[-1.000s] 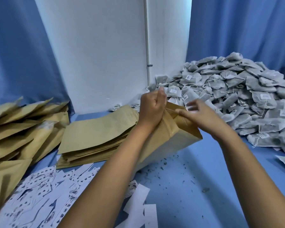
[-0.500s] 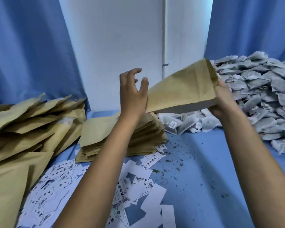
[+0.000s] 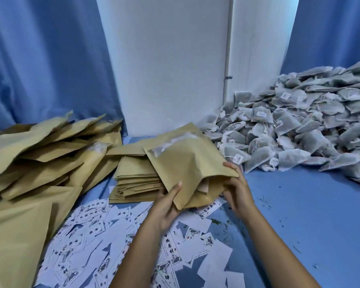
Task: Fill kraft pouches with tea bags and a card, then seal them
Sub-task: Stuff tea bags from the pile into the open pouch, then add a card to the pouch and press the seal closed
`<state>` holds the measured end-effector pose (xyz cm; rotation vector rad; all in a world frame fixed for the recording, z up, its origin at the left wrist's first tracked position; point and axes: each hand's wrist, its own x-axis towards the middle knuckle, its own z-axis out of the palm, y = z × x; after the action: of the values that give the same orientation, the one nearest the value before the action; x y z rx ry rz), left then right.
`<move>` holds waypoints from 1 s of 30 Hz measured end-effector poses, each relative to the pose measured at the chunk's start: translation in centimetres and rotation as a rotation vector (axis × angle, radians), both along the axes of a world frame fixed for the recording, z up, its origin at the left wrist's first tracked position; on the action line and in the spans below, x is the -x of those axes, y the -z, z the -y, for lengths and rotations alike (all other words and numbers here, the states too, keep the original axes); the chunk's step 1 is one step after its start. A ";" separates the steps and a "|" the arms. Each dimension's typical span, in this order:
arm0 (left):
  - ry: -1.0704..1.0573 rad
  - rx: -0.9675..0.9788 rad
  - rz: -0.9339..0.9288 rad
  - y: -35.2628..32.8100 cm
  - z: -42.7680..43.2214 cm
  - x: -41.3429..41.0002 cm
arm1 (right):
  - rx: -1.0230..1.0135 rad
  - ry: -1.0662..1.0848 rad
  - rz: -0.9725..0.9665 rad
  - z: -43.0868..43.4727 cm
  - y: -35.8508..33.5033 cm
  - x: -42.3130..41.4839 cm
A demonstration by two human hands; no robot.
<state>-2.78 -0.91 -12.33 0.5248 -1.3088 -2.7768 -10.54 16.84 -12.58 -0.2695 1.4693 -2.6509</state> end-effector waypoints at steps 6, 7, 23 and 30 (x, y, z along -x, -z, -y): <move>0.081 0.240 0.012 2.9 -0.6 0.5 | 0.043 0.002 0.025 -0.6 0.5 0.5; 0.055 0.272 0.000 3.1 -0.5 0.7 | 0.022 0.017 0.038 -0.7 0.6 0.7; 0.119 0.170 -0.053 2.4 -1.5 -0.1 | -0.047 0.184 0.269 -1.6 1.7 0.7; -0.074 0.300 0.040 2.6 -1.3 -0.1 | -0.312 0.269 0.178 -1.7 2.5 0.7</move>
<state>-2.66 0.43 -14.96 0.5969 -1.6388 -2.4599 -11.20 18.50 -15.13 0.1977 1.9375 -2.4947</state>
